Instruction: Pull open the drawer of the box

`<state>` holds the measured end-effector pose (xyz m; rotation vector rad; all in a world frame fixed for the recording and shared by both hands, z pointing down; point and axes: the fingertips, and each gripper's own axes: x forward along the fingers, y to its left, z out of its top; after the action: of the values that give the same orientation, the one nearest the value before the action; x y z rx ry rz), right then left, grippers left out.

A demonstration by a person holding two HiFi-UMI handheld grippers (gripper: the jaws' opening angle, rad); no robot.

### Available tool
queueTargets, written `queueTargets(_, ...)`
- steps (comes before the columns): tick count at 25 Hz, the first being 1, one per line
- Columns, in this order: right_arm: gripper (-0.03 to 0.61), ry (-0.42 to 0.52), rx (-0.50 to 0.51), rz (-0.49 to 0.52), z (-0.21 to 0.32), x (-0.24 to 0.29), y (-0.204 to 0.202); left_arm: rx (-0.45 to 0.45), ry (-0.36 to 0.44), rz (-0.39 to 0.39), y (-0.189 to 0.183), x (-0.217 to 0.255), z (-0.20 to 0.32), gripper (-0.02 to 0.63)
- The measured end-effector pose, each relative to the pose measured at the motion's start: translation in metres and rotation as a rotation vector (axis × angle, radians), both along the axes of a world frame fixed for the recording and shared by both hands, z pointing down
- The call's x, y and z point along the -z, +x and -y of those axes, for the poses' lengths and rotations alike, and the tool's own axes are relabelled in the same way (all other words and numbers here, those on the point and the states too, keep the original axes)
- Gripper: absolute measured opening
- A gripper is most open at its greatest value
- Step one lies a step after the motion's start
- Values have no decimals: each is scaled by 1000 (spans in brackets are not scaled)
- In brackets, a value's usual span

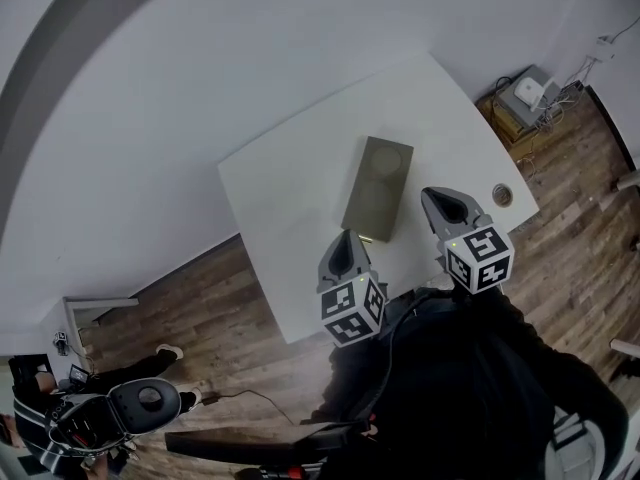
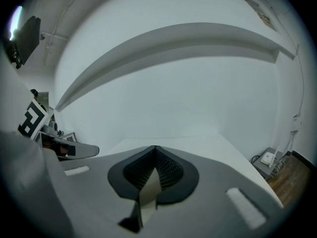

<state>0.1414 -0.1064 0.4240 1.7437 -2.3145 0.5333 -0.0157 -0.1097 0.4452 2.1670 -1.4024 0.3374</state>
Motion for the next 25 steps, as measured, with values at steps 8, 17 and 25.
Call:
queueTargets(8,-6,17,53,12,10,-2,-13,-24,-41,-91,-2,-17,-4,-3)
queueTargets(17,-6,-36,105,-8,8,-24,-27,33,-382,-390,-9,-111,-23,11)
queueTargets(25,-6,-82,137,-32,8,-45,-33,125,-520,-525,-6,-157,-19,55)
